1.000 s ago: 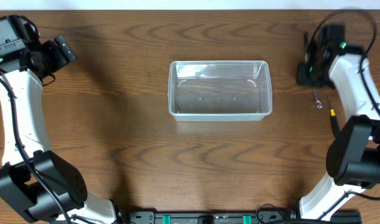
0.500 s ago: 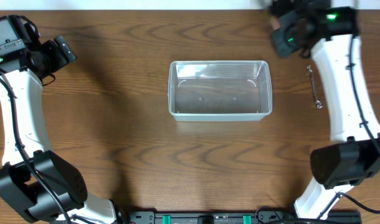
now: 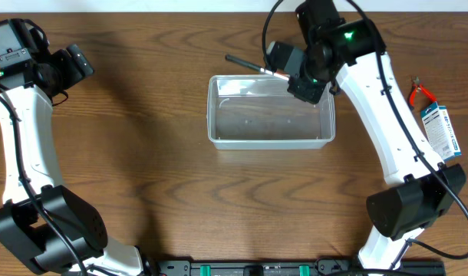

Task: Pack container
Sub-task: 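Carry the hammer with the right gripper into the container and release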

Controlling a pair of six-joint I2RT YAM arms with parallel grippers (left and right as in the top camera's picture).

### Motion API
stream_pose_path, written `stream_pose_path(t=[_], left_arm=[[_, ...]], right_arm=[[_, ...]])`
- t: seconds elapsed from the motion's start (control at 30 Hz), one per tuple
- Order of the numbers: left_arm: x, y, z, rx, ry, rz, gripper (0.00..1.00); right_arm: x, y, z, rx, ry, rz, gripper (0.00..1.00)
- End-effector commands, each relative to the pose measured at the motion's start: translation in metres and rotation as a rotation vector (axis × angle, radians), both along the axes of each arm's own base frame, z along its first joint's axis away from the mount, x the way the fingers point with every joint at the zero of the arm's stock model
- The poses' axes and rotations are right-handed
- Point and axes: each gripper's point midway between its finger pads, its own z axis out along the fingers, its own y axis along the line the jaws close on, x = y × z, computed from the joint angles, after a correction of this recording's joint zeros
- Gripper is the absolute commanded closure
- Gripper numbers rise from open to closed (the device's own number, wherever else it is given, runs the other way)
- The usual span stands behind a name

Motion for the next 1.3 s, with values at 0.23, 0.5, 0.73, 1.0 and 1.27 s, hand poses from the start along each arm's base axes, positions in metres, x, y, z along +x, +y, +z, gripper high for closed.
stream_pose_path(t=[0.23,0.5,0.73,1.0,1.27], left_arm=[[0.0,0.002,0.008,0.017,-0.014,0.002,0.02],[0.0,0.002,0.008,0.017,-0.014,0.002,0.02],[0.0,0.002,0.008,0.017,-0.014,0.002,0.02],[0.0,0.002,0.008,0.017,-0.014,0.002,0.02],[0.0,0.002,0.008,0.017,-0.014,0.002,0.02]], right_arm=[[-0.028,-0.003,-0.069,-0.035,0.144,0.064,0.99],[-0.041,-0.008,-0.111,-0.048,0.197,0.038,0.98],[-0.034,-0.006,-0.133,-0.022,0.168,-0.032,0.78],[-0.026,-0.002,-0.133,-0.005,0.131,-0.038,0.74],[-0.012,0.003,-0.13,0.04,0.091,-0.139,0.39]])
